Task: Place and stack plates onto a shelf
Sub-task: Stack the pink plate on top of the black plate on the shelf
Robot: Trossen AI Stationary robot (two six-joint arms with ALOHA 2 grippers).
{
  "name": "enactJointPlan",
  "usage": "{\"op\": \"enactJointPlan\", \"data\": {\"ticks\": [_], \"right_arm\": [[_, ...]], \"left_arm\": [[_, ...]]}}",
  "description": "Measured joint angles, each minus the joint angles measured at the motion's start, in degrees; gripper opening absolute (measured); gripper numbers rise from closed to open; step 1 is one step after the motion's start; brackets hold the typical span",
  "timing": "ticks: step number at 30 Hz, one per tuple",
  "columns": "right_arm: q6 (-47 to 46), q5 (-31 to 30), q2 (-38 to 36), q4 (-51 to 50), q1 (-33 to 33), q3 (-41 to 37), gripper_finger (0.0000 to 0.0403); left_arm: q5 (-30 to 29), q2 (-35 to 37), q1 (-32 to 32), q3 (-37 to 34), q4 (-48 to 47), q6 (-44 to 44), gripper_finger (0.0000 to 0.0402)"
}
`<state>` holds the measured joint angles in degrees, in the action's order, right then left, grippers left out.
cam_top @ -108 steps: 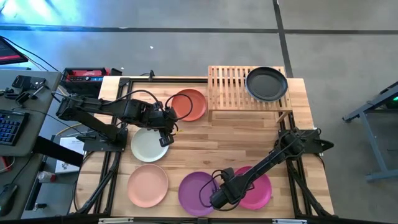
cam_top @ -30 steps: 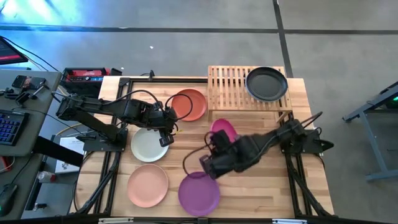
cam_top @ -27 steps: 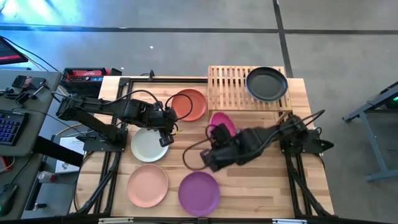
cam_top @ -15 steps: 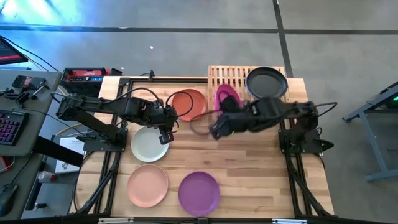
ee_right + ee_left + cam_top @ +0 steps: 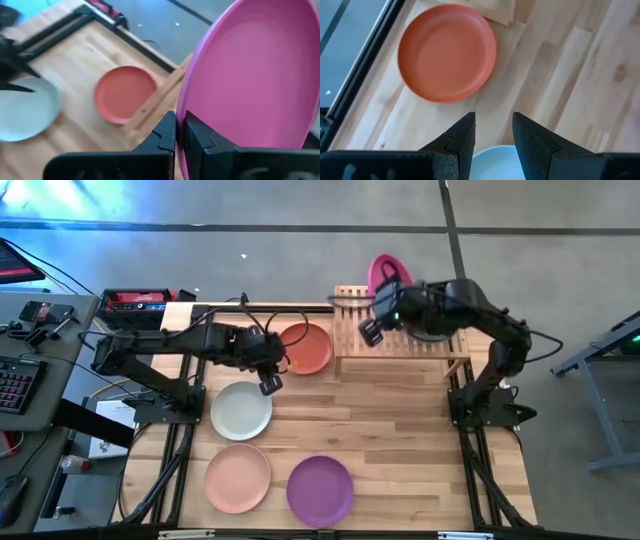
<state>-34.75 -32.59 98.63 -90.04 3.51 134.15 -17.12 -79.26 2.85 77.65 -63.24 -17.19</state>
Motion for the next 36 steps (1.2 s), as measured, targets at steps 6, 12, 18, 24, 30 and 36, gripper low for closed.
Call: {"op": "enactJointPlan", "data": {"ticks": [6,12,18,24,30,36], "right_arm": [[9.0,1.9,-0.1,0.0,6.8,0.0,0.0000],[15.1,3.1,-0.1,0.0,11.7,0.0,0.0000],[17.3,4.6,-1.2,0.0,14.7,-6.4,0.0000],[15.8,5.6,-4.9,0.0,15.7,-18.3,0.0000],[15.3,6.5,-8.0,0.1,15.7,-25.7,0.0000],[19.0,8.2,-8.5,0.1,15.7,-29.4,0.0000]], "left_arm": [[0.0,0.0,3.5,0.0,0.0,0.0,0.0119],[0.0,0.0,6.6,0.0,0.0,0.3,0.0119],[0.0,0.0,9.0,0.0,0.0,1.3,0.0119],[0.1,0.0,10.7,0.0,0.0,1.4,0.0119],[0.1,0.0,11.6,0.0,0.0,1.3,0.0119],[0.1,0.0,12.2,0.0,0.1,1.3,0.0119]]}}
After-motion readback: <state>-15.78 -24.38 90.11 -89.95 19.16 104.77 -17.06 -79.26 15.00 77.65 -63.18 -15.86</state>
